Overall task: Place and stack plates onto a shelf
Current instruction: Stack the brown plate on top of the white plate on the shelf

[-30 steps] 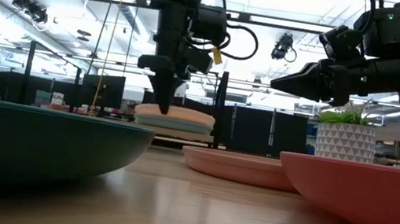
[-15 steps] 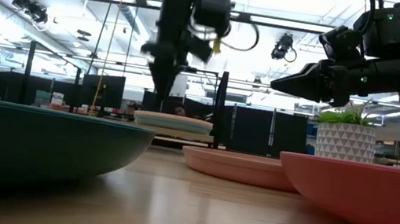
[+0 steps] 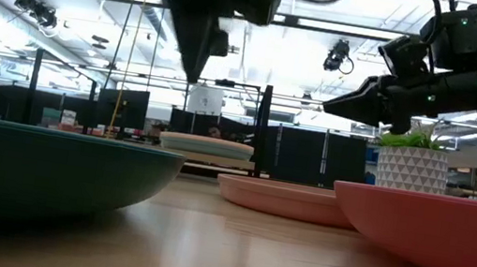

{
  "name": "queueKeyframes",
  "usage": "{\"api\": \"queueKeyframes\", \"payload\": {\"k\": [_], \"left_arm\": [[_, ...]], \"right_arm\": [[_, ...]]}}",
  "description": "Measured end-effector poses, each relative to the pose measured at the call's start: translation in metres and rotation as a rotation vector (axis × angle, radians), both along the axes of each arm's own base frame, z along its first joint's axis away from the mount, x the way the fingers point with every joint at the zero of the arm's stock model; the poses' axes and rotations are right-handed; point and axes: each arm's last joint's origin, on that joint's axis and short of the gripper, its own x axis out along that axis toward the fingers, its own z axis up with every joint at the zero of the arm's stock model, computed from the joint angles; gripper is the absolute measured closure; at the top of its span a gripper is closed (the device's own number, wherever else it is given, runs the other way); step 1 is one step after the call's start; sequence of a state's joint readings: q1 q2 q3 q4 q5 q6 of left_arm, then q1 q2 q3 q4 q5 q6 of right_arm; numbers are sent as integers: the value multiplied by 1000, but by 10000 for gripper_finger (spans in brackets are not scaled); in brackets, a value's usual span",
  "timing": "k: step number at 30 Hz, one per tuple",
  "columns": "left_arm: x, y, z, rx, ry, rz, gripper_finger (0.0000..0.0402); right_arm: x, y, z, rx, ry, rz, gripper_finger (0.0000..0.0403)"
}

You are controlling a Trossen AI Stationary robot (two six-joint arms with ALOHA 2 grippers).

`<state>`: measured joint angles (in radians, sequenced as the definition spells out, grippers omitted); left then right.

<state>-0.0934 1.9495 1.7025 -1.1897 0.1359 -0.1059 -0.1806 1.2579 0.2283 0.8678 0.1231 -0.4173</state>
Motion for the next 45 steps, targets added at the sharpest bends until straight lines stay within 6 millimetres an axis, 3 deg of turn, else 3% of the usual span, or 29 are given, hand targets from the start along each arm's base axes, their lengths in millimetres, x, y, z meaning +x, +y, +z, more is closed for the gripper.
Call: {"api": "queueKeyframes", "payload": {"k": [6,10,13,21,27,35,39,45], "left_arm": [[0,-40,-13,-26,-45,30,269],[3,-51,-21,75,-137,14,269],[4,-52,-29,170,-184,-58,269],[20,-37,-57,211,-298,-210,269],[27,-36,-82,240,-267,-390,269],[30,-39,-101,185,-230,-490,272],[30,-39,-106,200,-221,-534,294],[27,-38,-102,199,-198,-535,383]], "right_arm": [[0,-3,3,-34,-19,-23,282],[-1,-7,5,-55,-39,-32,282],[-1,-9,7,-61,-53,-11,282],[-2,-13,8,-58,-65,23,282],[-2,-14,7,-56,-59,19,282],[-2,-14,7,-48,-57,19,282],[-2,-13,6,-34,-59,22,282],[-2,-13,6,-29,-51,25,282]]}}
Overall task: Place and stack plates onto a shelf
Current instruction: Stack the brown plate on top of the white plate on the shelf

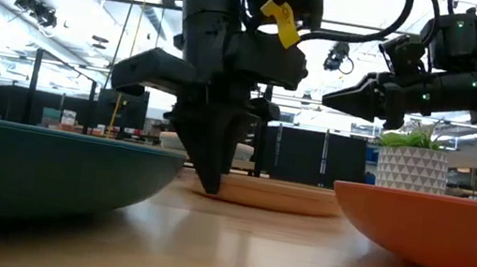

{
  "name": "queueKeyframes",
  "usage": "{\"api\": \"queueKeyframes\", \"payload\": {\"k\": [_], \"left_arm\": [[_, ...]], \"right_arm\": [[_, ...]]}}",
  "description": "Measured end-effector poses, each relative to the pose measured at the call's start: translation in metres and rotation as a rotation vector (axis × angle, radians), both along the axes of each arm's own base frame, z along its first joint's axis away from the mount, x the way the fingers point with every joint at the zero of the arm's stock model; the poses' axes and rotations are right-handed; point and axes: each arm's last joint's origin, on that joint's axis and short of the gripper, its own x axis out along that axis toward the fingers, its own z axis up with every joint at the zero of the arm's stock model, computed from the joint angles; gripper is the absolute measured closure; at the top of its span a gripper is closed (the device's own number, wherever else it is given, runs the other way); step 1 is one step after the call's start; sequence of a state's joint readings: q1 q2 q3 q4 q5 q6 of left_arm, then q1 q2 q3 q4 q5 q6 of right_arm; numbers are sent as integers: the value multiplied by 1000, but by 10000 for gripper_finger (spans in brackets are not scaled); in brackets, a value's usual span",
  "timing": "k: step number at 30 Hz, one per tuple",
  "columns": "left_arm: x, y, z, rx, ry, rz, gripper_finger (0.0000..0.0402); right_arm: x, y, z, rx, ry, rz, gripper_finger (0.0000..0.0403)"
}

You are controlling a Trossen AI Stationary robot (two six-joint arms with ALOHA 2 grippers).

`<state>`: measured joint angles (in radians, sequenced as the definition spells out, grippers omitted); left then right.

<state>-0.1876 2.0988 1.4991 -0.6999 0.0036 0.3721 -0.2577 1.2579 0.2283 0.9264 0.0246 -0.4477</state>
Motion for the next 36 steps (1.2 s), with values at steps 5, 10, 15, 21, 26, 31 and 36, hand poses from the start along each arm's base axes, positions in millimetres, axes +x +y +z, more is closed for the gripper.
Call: {"api": "queueKeyframes", "payload": {"k": [5,10,15,21,26,31,36], "left_arm": [[-8,1,25,-57,53,80,383],[-15,3,78,-206,53,253,384],[-31,4,127,-178,3,372,385],[-54,18,137,50,75,443,386],[-56,47,128,195,108,442,386],[-56,85,117,217,143,442,386],[-59,132,101,259,156,466,386]], "right_arm": [[0,0,0,8,1,-1,282],[0,0,0,11,2,-1,282],[0,0,0,11,2,-1,282],[0,0,0,10,-2,-1,282],[0,0,0,11,-2,-1,282],[0,0,0,11,-2,-1,282],[0,0,-1,12,2,-1,282]]}}
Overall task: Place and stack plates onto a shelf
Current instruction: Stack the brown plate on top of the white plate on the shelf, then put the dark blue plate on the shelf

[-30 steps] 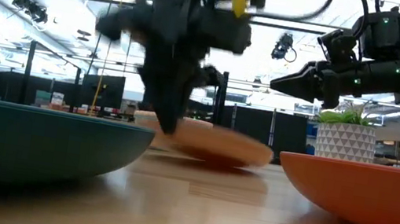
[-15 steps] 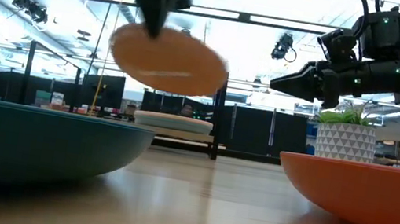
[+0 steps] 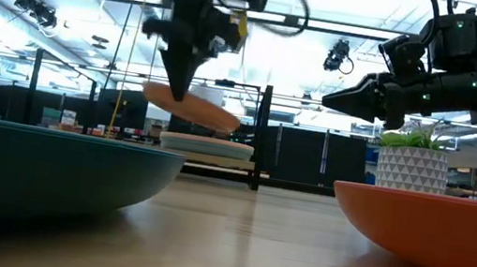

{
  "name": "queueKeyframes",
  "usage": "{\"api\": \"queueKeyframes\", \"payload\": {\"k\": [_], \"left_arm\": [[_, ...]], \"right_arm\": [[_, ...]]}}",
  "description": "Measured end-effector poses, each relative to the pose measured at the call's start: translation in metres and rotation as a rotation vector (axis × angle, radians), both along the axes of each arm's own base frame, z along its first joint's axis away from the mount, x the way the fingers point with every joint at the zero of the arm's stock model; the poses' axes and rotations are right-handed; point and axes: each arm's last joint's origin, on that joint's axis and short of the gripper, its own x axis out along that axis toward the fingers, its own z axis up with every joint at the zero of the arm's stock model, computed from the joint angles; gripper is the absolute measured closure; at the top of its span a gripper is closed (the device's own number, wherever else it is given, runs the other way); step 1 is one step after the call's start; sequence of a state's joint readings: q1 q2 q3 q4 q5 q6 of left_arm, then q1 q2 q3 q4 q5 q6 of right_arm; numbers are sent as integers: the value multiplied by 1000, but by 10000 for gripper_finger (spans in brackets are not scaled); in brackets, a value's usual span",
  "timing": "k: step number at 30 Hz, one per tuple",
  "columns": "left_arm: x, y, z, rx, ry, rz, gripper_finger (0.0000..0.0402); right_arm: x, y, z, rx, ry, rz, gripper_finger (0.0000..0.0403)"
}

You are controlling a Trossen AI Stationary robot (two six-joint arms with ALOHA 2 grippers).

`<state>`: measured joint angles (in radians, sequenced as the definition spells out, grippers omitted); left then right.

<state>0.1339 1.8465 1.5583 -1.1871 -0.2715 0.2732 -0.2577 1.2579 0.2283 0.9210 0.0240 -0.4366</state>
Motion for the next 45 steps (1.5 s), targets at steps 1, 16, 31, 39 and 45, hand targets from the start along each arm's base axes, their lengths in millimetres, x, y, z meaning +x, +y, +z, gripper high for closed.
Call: {"api": "queueKeyframes", "payload": {"k": [1,16,31,39,45], "left_arm": [[0,8,-2,12,-5,2,384],[1,76,-9,-66,-192,42,382],[6,60,-21,9,-194,52,258],[11,28,12,-209,-215,96,228],[12,-27,6,-460,-159,196,241]], "right_arm": [[0,0,0,0,1,0,282],[0,0,-1,2,10,0,282],[0,0,-1,2,10,0,282],[0,0,-1,3,13,0,282],[0,0,-2,3,16,0,282]]}}
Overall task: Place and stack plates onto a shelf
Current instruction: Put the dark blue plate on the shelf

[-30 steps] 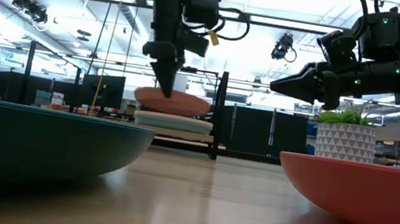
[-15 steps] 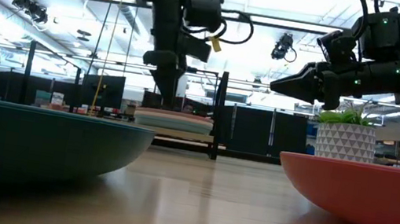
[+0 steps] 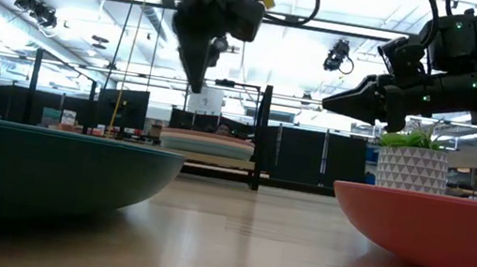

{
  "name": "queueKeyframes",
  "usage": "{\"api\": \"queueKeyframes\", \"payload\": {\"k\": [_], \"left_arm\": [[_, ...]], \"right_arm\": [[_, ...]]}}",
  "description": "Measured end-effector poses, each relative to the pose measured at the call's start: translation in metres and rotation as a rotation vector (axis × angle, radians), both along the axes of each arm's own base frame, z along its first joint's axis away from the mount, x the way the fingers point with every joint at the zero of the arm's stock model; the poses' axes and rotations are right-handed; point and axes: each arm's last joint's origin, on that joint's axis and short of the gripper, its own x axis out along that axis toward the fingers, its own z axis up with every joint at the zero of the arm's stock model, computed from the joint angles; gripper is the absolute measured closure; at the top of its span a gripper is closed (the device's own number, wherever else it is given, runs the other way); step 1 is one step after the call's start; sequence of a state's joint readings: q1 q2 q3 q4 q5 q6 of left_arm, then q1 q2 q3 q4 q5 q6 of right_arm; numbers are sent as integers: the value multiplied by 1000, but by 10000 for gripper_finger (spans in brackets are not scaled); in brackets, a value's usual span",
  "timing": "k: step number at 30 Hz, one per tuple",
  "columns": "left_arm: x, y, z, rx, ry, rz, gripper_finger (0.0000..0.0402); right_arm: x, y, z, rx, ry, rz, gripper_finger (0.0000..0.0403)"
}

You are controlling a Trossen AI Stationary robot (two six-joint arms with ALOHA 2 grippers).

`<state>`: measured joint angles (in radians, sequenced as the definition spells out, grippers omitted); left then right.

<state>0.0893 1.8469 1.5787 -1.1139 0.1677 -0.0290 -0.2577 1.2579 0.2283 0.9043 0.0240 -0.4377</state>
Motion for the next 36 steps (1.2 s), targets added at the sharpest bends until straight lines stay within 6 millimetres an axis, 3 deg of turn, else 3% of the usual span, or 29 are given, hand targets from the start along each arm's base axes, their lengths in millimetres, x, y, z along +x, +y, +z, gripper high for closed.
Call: {"api": "queueKeyframes", "payload": {"k": [8,14,24,29,36], "left_arm": [[-4,-75,-14,-3,46,26,246],[-9,-112,-29,37,2,-39,246],[-18,-118,-65,36,6,-54,246],[-23,-119,-84,-51,-8,-56,246],[-32,-119,-98,-47,29,-60,251]], "right_arm": [[0,0,1,-6,-14,0,282],[0,0,2,-8,-21,0,282],[0,0,2,-12,-20,1,282],[0,0,2,-12,-20,1,282],[0,0,2,-12,-20,1,282]]}}
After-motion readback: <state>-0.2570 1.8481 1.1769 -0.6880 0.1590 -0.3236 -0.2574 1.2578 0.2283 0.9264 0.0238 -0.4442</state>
